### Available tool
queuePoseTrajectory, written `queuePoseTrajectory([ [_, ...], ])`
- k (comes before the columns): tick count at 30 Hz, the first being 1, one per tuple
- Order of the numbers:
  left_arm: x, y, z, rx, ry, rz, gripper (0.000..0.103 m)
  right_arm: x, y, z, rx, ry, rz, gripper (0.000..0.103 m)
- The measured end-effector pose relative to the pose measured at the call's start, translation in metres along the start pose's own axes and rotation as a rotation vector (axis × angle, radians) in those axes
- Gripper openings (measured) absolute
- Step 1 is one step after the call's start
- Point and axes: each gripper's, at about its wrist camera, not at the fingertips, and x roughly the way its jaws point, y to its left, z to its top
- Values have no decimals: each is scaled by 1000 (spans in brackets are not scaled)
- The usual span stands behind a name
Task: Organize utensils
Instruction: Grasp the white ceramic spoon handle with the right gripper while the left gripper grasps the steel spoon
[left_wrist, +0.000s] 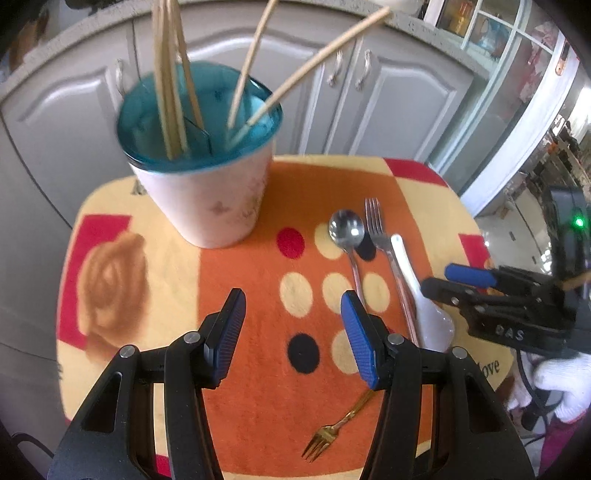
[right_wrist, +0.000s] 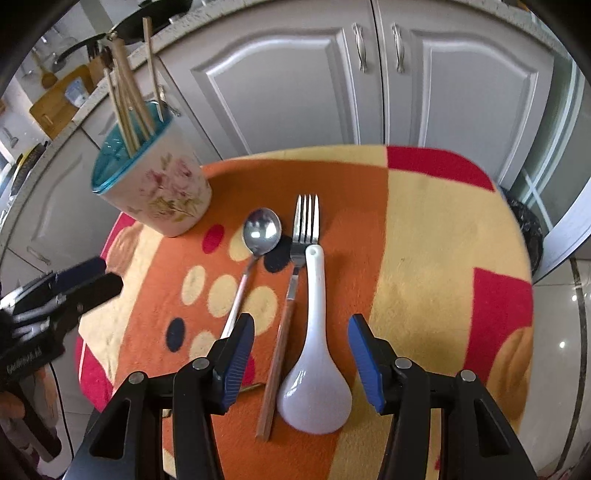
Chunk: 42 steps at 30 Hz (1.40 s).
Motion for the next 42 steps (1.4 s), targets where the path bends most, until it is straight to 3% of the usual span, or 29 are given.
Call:
queuePoseTrajectory([
  [5, 15, -5, 1, 10, 32, -7, 53, 16, -10, 7, 10, -3, -14, 51],
  [8, 22, -6, 2, 8, 47, -14, 53, 27, -15, 14, 13, 7, -9, 39],
  [14, 38, -12, 10, 5, 52, -19, 53, 44, -12, 25, -22, 7, -4, 33],
  [16, 44, -14, 16, -4, 45, -20, 53, 44, -12, 27, -33, 1, -8, 14],
  [17, 48, -16, 18, -8, 40, -20, 53, 45, -12, 28, -47, 13, -17, 12],
  [23, 77, -25, 31, -21, 13, 12, 53, 35, -23, 19, -89, 27, -50, 12],
  [32, 106, -30, 50, -38, -13, -26, 53, 31, -45, 10, -25, 29, 20, 12],
  [34, 108, -32, 52, -33, -18, -57, 37, 33, -46, 11, -26, 30, 26, 12],
  [35, 110, -33, 53, -25, -10, -79, 14, 33, -47, 11, -27, 30, 28, 12],
  [38, 107, -34, 52, -6, -15, -91, 6, 33, -46, 11, -29, 29, 37, 12],
  [42, 91, -29, 41, 18, -7, -101, 4, 33, -44, 10, -29, 30, 55, 12],
])
